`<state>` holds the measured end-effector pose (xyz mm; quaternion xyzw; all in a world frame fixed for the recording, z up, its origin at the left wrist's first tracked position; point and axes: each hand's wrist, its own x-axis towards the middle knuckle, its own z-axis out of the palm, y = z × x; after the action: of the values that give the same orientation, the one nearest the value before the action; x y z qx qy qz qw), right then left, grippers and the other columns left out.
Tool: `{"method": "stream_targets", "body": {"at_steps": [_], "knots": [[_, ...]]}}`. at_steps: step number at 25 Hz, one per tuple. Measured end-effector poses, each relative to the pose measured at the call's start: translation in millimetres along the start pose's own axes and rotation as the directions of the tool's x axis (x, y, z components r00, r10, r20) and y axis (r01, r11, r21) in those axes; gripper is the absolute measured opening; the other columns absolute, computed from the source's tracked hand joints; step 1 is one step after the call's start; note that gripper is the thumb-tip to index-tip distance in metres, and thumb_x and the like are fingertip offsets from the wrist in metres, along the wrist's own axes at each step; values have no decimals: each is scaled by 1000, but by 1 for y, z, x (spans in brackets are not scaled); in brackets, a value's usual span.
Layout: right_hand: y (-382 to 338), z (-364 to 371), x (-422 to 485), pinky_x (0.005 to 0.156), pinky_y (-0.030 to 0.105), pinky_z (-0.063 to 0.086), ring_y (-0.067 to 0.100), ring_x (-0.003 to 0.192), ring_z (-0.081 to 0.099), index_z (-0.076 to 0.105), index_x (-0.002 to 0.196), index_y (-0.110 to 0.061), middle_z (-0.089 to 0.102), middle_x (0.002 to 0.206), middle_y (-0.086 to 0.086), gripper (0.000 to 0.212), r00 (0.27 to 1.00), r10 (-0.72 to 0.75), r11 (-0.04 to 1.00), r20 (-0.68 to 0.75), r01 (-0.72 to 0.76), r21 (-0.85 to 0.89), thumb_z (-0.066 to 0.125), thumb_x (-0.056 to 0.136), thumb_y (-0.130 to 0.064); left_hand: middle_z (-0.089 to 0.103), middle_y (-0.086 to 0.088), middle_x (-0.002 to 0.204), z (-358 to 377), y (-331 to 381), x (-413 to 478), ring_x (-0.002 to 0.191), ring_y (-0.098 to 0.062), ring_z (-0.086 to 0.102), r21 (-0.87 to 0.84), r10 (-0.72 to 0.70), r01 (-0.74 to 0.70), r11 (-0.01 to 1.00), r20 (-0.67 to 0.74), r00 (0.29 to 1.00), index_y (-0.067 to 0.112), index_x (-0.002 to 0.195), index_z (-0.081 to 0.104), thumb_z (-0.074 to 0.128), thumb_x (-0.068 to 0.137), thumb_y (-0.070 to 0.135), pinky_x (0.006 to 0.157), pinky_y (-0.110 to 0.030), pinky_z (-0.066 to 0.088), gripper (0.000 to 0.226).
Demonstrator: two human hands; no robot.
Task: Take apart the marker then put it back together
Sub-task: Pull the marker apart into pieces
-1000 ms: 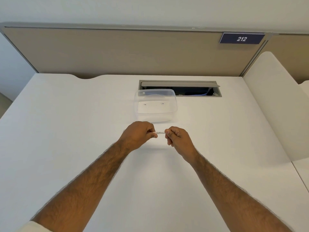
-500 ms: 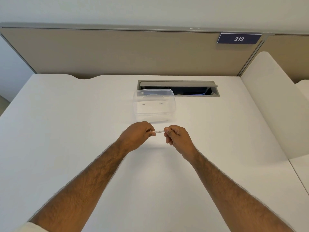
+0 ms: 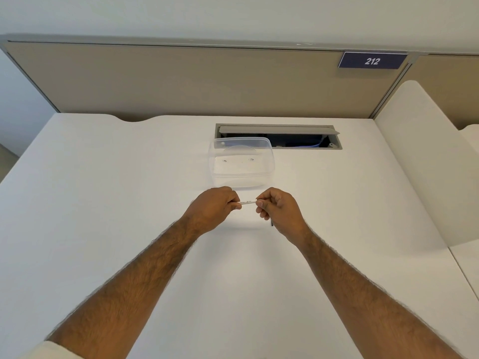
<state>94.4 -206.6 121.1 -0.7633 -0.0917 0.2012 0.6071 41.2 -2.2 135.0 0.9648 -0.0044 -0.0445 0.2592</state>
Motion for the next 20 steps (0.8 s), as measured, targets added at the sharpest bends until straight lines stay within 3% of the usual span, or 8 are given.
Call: {"method": "stream_targets", "body": {"at_steps": [5,10,16,18,20], "knots": [[1,1,-2,51,15,40,8,53,54,64,84,-1,65,69,9,24,999,4,997,37,-1,-79,59,100,-19,62,11,92,-2,-2,-2,84,-13,56,1,2,-2,1000,-8,1000,26,94,68,56,99,36,66,-32,44,17],[-5,1,-1,55,21,47,14,57,58,63,90,3,68,75,14,4,999,-9,1000,42,8,28,66,91,0,61,11,91,-4,-3,-3,84,-14,56,9,7,-6,1000,-11,1000,25,94,68,55,99,36,67,-33,46,17],[-2,-2,-2,49,19,41,12,58,59,63,88,-4,70,74,10,15,998,-7,999,64,10,-52,64,96,-17,61,11,90,-5,-4,-4,84,-13,56,21,24,-24,999,-22,999,25,95,68,55,100,35,64,-29,41,17],[-4,-1,-1,52,21,45,14,64,61,65,95,-6,68,77,9,7,998,-28,999,64,29,-19,68,91,-11,62,10,91,-7,-3,-3,85,-14,57,29,25,-25,999,-14,1000,24,96,68,55,100,35,69,-34,47,18],[-6,-1,2,55,25,47,16,66,63,65,95,-4,66,77,7,12,997,-41,999,62,41,-5,72,86,-2,62,9,92,-9,-3,-2,86,-15,57,35,34,-33,999,-6,999,23,96,68,54,100,34,72,-36,49,19]]}}
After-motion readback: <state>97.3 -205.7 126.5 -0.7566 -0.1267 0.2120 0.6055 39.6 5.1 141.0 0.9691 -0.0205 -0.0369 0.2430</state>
